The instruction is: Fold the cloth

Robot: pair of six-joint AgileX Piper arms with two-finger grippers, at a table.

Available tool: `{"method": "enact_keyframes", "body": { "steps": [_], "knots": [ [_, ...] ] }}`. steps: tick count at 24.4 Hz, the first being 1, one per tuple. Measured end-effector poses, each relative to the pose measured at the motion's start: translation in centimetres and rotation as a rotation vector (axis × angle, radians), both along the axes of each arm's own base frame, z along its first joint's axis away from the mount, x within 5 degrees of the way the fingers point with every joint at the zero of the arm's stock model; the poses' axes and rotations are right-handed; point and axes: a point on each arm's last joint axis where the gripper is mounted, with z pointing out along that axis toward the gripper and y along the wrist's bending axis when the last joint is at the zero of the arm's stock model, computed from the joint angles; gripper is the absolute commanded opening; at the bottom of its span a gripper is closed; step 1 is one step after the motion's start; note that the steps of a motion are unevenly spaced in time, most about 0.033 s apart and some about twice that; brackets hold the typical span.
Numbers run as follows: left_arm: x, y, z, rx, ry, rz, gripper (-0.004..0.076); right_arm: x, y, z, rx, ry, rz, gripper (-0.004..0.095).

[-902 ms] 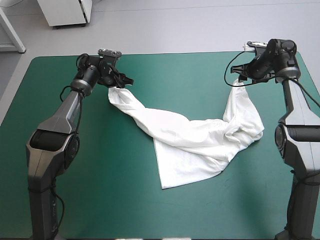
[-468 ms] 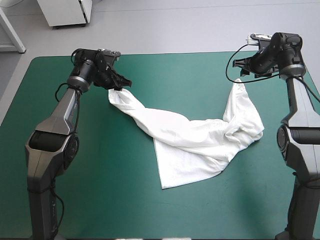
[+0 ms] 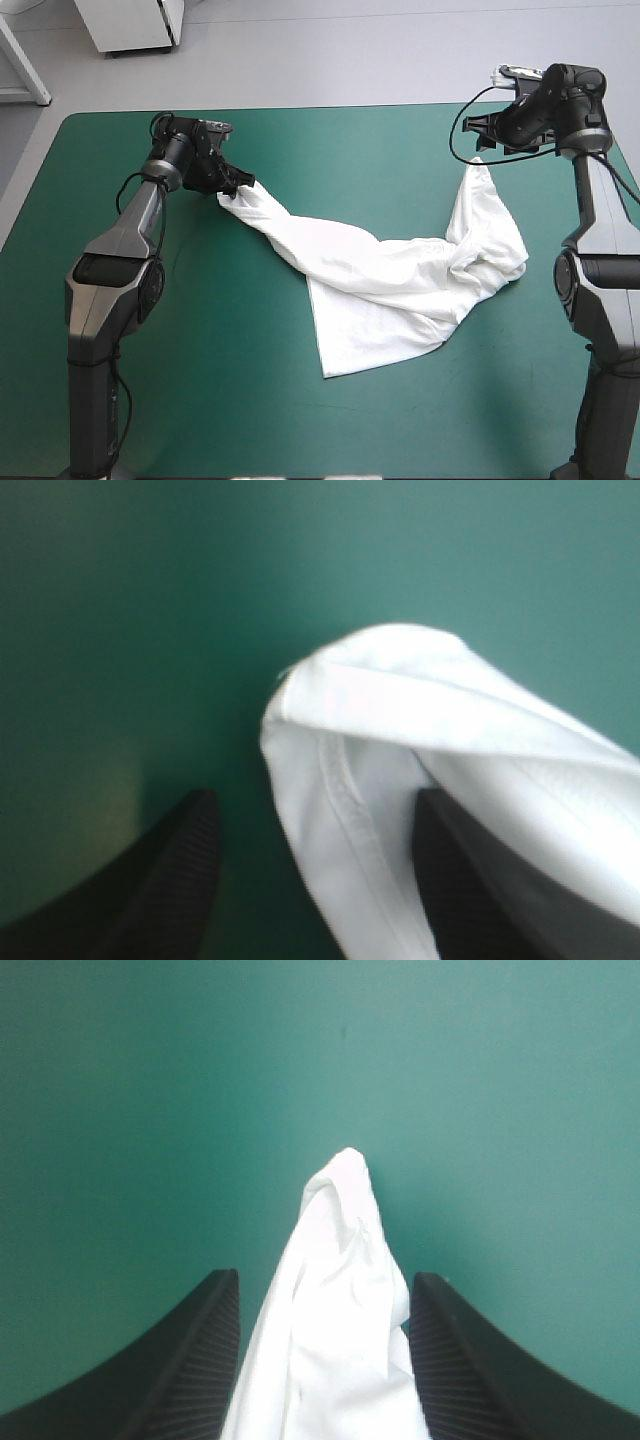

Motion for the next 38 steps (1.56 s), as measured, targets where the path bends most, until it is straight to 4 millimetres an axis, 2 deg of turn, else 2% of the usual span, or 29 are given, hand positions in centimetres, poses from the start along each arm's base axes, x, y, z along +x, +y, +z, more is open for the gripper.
{"method": "enact_keyframes", "body": {
  "steps": [3,6,7,9,12,14,17,20,23,27,32,38],
  "knots": [
    [0.5,0.4,-0.1,0.002,-0.016,-0.001,0.0408,0.0,0.0,0.0,0.000,0.000,0.000,0.0486],
    [0.7,0.3,-0.3,-0.013,-0.026,-0.012,0.0298,0.0,0.0,0.0,0.000,0.000,0.000,0.0469],
    [0.8,0.2,-0.4,-0.019,-0.026,-0.013,0.0119,0.0,0.0,0.0,0.000,0.000,0.000,0.0445],
    [0.9,-0.1,-0.6,-0.042,-0.030,-0.018,-0.0017,0.0,0.0,0.0,0.000,0.000,0.000,0.0437],
    [1.0,-0.2,-0.5,-0.046,-0.038,-0.034,-0.0022,-0.2,0.0,0.2,0.000,-0.001,0.000,0.0437],
    [1.1,-0.2,-0.4,-0.047,-0.034,-0.036,-0.0022,-1.1,0.0,0.8,-0.001,0.009,0.000,0.0437],
    [1.2,-0.2,-0.2,-0.047,-0.035,-0.037,-0.0022,-4.3,0.1,3.3,-0.004,0.005,-0.001,0.0438],
    [1.3,-0.2,-0.1,-0.050,-0.029,-0.038,-0.0022,-7.9,0.2,4.4,-0.006,0.036,-0.002,0.0438],
    [1.3,-0.3,-0.1,-0.056,-0.026,-0.039,-0.0022,-12.2,0.3,3.7,-0.017,0.115,-0.003,0.0450],
    [1.3,-0.5,-0.1,-0.078,-0.020,-0.039,-0.0022,-14.9,0.1,2.1,-0.054,0.194,-0.007,0.0484],
    [1.3,-0.7,0.0,-0.097,-0.017,-0.038,-0.0022,-15.7,-0.2,0.3,-0.082,0.258,-0.018,0.0483],
    [1.3,-0.7,0.0,-0.113,-0.018,-0.037,-0.0022,-14.5,-0.7,-1.7,-0.128,0.297,-0.031,0.0483]
  ]
}}
